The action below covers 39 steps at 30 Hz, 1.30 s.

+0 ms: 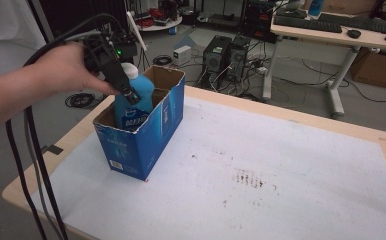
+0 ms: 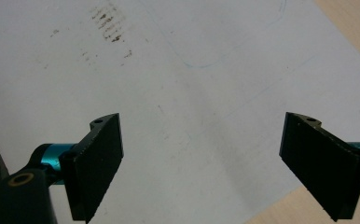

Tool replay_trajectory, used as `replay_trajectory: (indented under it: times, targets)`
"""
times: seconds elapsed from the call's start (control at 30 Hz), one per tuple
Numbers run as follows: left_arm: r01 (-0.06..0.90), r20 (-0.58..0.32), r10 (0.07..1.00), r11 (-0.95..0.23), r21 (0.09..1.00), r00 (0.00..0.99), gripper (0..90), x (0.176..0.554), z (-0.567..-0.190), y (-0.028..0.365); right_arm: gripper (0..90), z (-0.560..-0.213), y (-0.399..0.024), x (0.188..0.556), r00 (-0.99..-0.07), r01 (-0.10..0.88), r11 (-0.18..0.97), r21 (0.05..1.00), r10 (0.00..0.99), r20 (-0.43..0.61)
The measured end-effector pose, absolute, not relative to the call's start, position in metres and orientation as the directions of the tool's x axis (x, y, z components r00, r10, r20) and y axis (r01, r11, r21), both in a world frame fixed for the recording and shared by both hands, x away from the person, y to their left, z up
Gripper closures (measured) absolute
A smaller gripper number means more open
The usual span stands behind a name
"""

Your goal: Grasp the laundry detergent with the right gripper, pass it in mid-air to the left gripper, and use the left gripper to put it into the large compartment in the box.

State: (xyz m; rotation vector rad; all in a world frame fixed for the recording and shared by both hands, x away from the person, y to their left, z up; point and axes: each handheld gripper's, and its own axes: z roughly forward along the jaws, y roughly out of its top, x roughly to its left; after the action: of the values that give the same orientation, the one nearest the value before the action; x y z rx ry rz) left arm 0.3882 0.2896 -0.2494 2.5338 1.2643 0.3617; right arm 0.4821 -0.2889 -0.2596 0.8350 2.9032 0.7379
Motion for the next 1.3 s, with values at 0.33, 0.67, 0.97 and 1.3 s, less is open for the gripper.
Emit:
replay_trajectory:
  times: [0.33,0.67,0.97,1.3]
  targets:
    - [0.724,0.099,0.785,-0.606,0.33,0.612,38.5,0.389,-0.276,0.288,12.6,-0.261,-0.29,0.481,-0.853,0.498,0.744,0.446,0.513,0.097]
    - [0.71,0.108,0.764,-0.635,0.303,0.637,38.4,0.391,-0.29,0.284,12.7,-0.265,-0.29,0.48,-0.851,0.503,0.744,0.439,0.514,0.104]
    - [0.699,0.108,0.751,-0.65,0.299,0.652,38.2,0.392,-0.29,0.285,12.7,-0.266,-0.289,0.481,-0.852,0.503,0.745,0.437,0.513,0.105]
    - [0.696,0.117,0.742,-0.663,0.276,0.66,38.0,0.392,-0.29,0.283,12.6,-0.266,-0.288,0.481,-0.855,0.5,0.75,0.432,0.508,0.106]
